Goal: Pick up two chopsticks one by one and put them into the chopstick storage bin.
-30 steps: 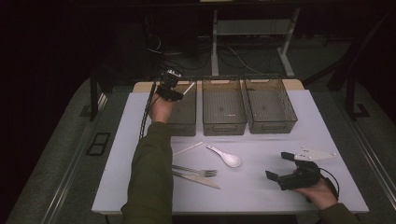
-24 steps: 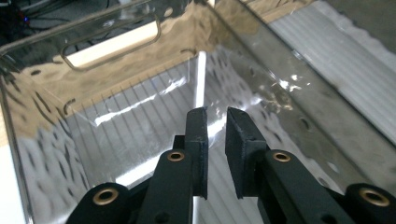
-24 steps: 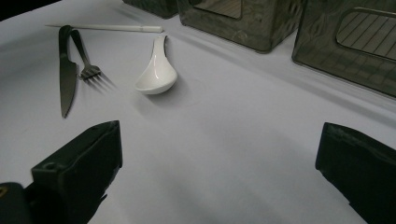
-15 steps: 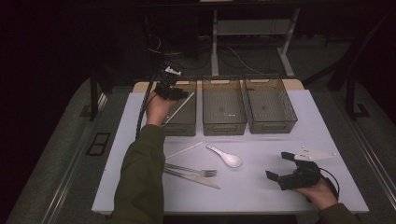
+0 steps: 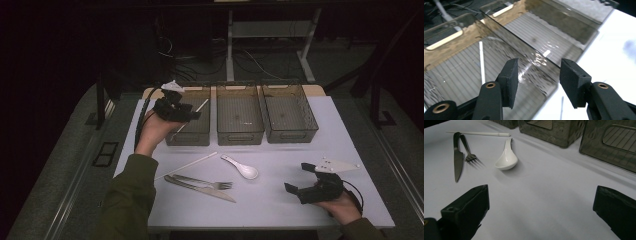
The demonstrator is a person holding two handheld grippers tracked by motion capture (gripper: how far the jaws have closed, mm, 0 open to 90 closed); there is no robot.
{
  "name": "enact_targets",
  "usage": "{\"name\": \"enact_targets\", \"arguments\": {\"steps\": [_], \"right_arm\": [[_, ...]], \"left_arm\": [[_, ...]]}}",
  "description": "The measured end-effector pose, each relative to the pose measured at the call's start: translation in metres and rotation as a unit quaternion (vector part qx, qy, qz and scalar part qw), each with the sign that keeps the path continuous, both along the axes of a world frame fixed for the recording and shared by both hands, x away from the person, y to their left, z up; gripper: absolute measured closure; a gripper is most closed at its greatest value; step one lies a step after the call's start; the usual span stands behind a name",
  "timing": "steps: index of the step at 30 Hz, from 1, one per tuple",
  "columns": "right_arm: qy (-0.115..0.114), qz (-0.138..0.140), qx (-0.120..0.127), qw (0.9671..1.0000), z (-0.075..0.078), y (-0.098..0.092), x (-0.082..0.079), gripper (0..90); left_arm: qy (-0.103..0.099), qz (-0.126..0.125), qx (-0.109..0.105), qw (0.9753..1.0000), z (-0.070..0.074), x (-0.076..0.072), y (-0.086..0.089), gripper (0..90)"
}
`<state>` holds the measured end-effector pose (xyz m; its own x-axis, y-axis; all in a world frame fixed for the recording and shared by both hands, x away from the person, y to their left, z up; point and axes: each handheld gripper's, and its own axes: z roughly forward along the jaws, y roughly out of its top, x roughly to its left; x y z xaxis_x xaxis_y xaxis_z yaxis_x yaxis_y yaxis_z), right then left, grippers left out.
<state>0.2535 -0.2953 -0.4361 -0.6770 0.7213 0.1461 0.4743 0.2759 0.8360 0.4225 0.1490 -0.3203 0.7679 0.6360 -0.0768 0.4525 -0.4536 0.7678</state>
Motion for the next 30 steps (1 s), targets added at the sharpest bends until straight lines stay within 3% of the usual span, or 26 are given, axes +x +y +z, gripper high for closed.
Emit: {"name": "enact_targets", "arguments": {"steps": [7,11,14,17,23,26,30], "right_arm": [[0.0,-0.001,0.001,1.0,0.0,0.0,0.0,0.7],[0.0,-0.002,0.001,1.0,0.0,0.0,0.0,0.7],[0.002,-0.003,0.001,1.0,0.0,0.0,-0.001,0.7],[0.0,-0.003,0.0,1.0,0.0,0.0,0.0,0.7],[0.001,-0.006,-0.001,1.0,0.0,-0.001,0.0,0.7],[0.002,-0.006,-0.001,1.0,0.0,-0.001,0.0,0.7],[-0.001,-0.005,-0.004,1.0,0.0,-0.001,0.0,0.7]], "left_arm": [[-0.013,-0.022,-0.003,0.9997,-0.011,-0.033,0.005,43.1],[-0.021,-0.036,0.006,0.9991,-0.023,-0.05,0.005,40.8],[-0.022,-0.04,0.0,0.9989,-0.034,-0.06,0.007,40.9],[-0.018,-0.043,0.01,0.9989,-0.047,-0.068,0.011,44.4],[-0.015,-0.051,0.0,0.9986,-0.069,-0.078,0.019,55.5],[-0.012,-0.054,0.006,0.9985,-0.076,-0.081,0.02,58.5],[-0.013,-0.058,0.031,0.9978,-0.087,-0.082,0.023,63.0]]}}
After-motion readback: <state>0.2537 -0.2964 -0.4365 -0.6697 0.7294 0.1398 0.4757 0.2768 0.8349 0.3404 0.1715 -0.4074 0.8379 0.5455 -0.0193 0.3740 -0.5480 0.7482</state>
